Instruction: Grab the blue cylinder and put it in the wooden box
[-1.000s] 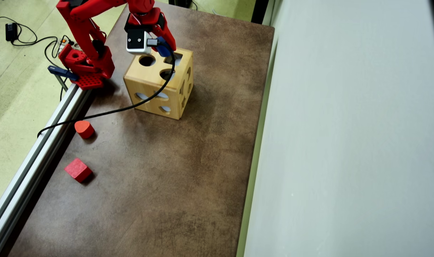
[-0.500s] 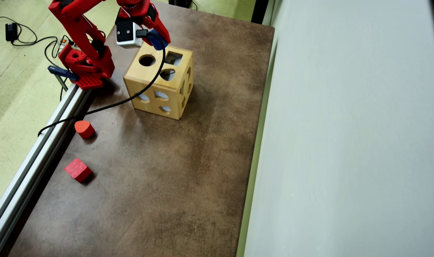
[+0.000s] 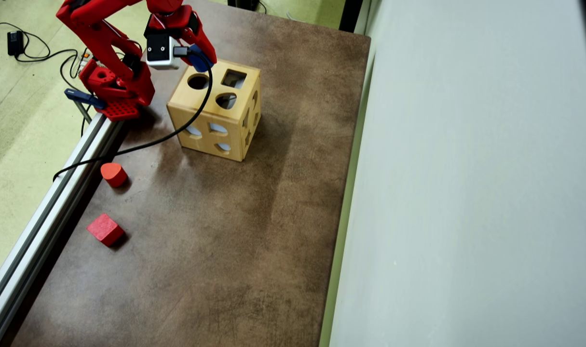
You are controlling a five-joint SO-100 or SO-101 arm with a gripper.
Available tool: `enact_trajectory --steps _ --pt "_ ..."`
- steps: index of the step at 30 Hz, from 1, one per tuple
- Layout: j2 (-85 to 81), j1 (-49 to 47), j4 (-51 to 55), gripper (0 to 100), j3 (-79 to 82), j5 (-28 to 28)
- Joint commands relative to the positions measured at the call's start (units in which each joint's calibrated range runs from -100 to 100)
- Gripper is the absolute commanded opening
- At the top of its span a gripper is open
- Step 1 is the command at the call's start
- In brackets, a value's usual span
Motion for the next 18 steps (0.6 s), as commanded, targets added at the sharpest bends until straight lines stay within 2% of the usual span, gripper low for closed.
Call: enact_trajectory --steps 1,18 --pt "-2.66 -0.07 0.33 7 -0.14 0.39" --pt "-1.81 0.75 0.09 7 4.51 0.39"
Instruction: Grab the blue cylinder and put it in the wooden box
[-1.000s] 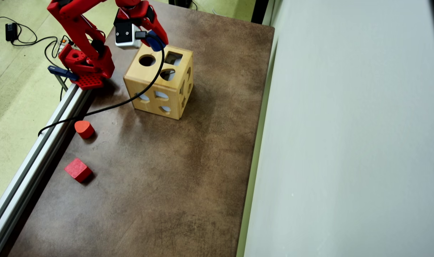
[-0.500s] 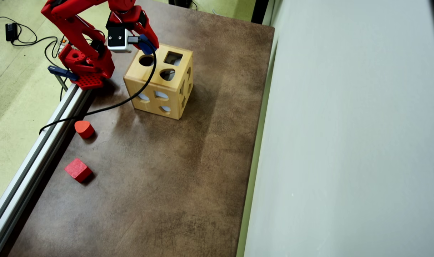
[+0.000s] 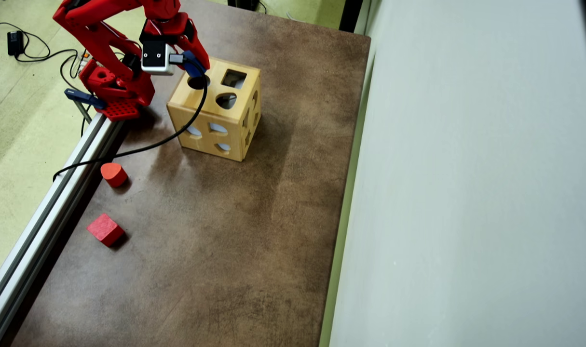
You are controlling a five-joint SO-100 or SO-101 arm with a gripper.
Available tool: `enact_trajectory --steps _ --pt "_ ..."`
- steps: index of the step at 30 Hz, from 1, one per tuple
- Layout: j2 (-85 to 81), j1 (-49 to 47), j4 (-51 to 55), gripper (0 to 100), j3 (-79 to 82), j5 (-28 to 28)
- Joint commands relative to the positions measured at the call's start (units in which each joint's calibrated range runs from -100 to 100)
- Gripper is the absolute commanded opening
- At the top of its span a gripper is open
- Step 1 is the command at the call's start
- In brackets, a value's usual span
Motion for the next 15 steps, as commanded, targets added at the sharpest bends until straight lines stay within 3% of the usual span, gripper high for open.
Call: enact_trajectory --steps 1,15 --pt "-0.37 0.17 0.01 7 -0.27 0.34" --pt "7.28 1.81 -0.07 7 -0.45 0.24"
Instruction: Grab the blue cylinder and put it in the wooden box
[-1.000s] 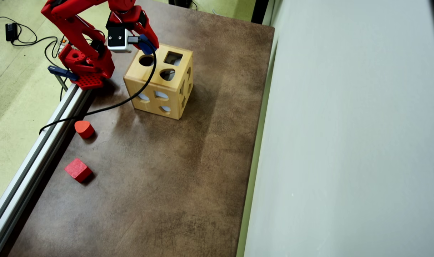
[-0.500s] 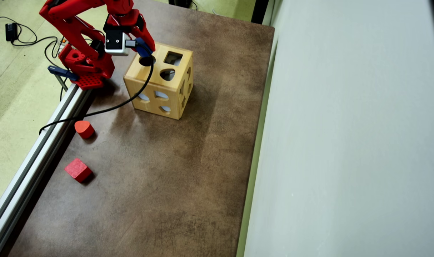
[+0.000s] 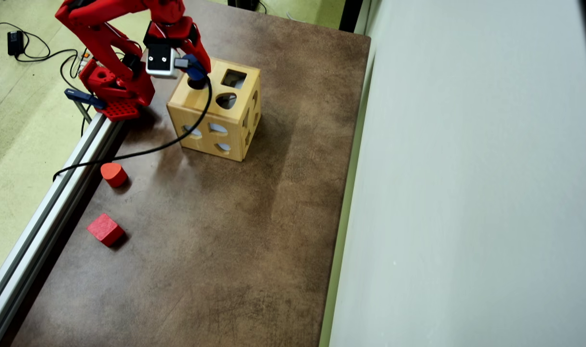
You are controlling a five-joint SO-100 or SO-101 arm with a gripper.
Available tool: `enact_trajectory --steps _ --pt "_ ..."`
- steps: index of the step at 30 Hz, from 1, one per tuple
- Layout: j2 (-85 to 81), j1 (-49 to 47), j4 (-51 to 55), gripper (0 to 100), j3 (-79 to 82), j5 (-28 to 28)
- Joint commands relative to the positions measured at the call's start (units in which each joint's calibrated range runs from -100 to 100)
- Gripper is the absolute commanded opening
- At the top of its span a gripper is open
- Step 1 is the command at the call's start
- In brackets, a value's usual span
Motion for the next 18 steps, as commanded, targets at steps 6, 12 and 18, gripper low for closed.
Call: enact_trajectory --steps 6,12,18 --pt "0.07 0.01 -0.07 7 -0.27 1.47" --pt "0.16 -0.29 -0.07 7 -0.09 1.56" --pt "1.09 -0.44 -0.07 7 2.05 1.61"
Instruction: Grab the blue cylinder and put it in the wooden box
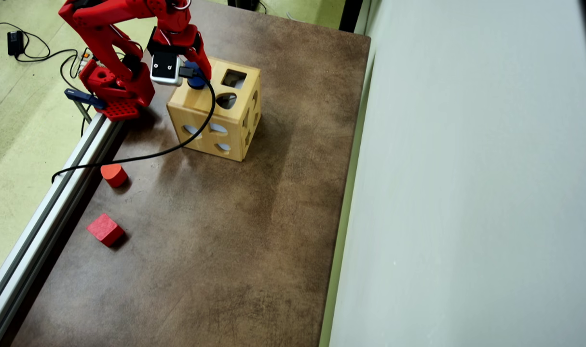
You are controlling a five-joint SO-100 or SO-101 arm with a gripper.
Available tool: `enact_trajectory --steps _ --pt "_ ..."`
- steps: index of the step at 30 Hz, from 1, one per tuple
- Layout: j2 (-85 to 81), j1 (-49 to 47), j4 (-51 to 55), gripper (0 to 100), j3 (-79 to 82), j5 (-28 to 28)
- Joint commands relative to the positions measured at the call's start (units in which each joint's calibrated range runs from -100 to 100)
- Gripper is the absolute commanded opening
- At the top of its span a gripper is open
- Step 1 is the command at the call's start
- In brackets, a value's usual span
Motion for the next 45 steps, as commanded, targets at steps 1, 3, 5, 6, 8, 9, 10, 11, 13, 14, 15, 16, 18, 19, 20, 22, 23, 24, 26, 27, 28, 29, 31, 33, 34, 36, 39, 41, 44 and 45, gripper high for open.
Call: enact_trajectory --steps 1,3,5,6,8,9,10,11,13,14,15,16,18,19,20,22,23,24,26,27,28,29,31,33,34,36,39,41,44,45 --pt "0.16 -0.29 -0.07 7 -0.03 0.24" --pt "0.16 -0.51 -0.07 7 -0.03 0.24" --pt "0.16 -0.59 -0.07 7 -0.03 0.24" --pt "0.16 -0.59 -0.07 7 -0.03 0.24" --pt "0.24 -0.59 -0.07 7 -0.03 0.24" --pt "0.33 -0.59 -0.07 7 -0.03 0.24" --pt "0.58 -0.51 -0.07 7 -0.03 0.24" --pt "1.09 -0.51 -0.07 7 -0.03 0.24" --pt "1.52 -0.59 -0.07 7 -0.03 0.24" --pt "1.69 -0.66 -0.07 7 -0.03 0.24" --pt "1.69 -0.66 -0.07 7 -0.03 0.24" --pt "1.69 -0.66 -0.07 7 -0.03 0.24" --pt "1.69 -0.74 -0.07 7 -0.03 0.24" --pt "1.77 -0.74 -0.07 7 -0.03 0.24" --pt "1.77 -0.74 -0.07 7 0.06 0.24" --pt "1.77 -0.74 -0.07 7 0.06 0.24" --pt "1.77 -0.74 -0.15 7 0.06 0.24" --pt "1.77 -0.74 -0.15 7 0.06 0.24" --pt "1.77 -0.81 -0.15 7 0.06 0.24" --pt "1.77 -0.81 -0.15 7 0.06 0.24" --pt "1.77 -1.03 -0.15 7 0.06 0.24" --pt "1.77 -1.7 -0.15 7 -0.03 0.24" --pt "1.77 -3.48 -0.15 7 -0.03 0.2" --pt "1.77 -4.45 -0.15 7 -0.03 0.2" --pt "1.77 -4.45 -0.15 7 -0.03 0.2" --pt "1.69 -4.08 -0.15 7 -0.03 0.15" --pt "1.69 -3.93 -0.15 7 -0.03 0.1" --pt "1.6 -3.86 -0.15 7 -0.12 -0.05" --pt "1.6 -3.78 -0.15 7 -0.03 -0.1" --pt "1.6 -3.78 -0.15 7 -0.03 -0.1"
